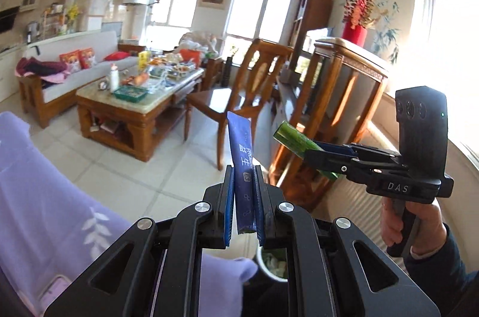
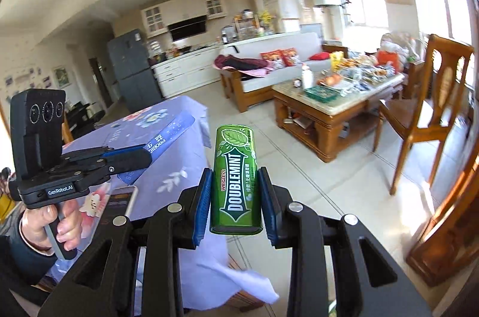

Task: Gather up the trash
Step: 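Carry the probiotics stick and gum pack with both grippers over the bin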

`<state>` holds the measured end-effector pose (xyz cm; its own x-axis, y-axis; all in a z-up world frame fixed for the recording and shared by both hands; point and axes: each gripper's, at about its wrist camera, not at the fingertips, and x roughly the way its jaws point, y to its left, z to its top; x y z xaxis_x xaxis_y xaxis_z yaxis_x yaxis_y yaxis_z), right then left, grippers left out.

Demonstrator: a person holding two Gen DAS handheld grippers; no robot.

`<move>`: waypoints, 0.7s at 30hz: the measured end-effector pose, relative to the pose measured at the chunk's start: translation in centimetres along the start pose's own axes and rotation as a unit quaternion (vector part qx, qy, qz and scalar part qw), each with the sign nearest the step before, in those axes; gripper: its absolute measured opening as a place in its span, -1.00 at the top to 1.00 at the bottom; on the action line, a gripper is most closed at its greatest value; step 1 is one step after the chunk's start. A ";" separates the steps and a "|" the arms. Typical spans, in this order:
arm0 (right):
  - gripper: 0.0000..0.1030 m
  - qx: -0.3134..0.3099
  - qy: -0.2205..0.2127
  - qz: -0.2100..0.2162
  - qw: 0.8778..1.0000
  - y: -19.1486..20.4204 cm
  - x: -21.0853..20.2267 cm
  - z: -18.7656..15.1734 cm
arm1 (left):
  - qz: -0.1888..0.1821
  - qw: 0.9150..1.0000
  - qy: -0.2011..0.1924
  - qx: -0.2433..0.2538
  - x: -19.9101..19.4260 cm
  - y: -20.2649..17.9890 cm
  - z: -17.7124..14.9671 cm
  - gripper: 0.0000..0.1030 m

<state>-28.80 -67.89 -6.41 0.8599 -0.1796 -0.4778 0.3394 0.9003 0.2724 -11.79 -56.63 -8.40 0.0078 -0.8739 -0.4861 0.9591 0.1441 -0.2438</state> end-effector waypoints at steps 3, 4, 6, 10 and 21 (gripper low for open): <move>0.41 0.042 0.000 -0.062 0.997 -4.8 -1.6 -3.4 | -0.046 0.998 0.031 0.008 6.0 -4.4 -1.7 0.76; 0.41 0.059 0.000 -0.079 0.995 -6.4 -1.9 -4.6 | -0.061 0.997 0.042 0.009 8.0 -5.8 -2.4 0.76; 0.41 0.090 0.006 -0.113 0.989 -9.5 -2.0 -7.1 | -0.086 0.994 0.062 0.007 11.9 -8.0 -3.9 0.76; 0.41 0.143 0.026 -0.173 0.974 -14.8 -1.8 -12.6 | -0.116 0.987 0.112 0.019 19.9 -11.7 -7.5 0.76; 0.40 0.283 0.087 -0.259 0.919 -27.0 -0.6 -28.0 | -0.145 0.952 0.262 0.068 39.7 -16.5 -18.4 0.76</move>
<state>-49.09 -80.98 -36.83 0.4690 -0.4151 -0.7796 0.8730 0.3516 0.3380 -32.48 -85.16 -39.16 -0.3705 -0.5112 -0.7755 0.9275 -0.1598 -0.3378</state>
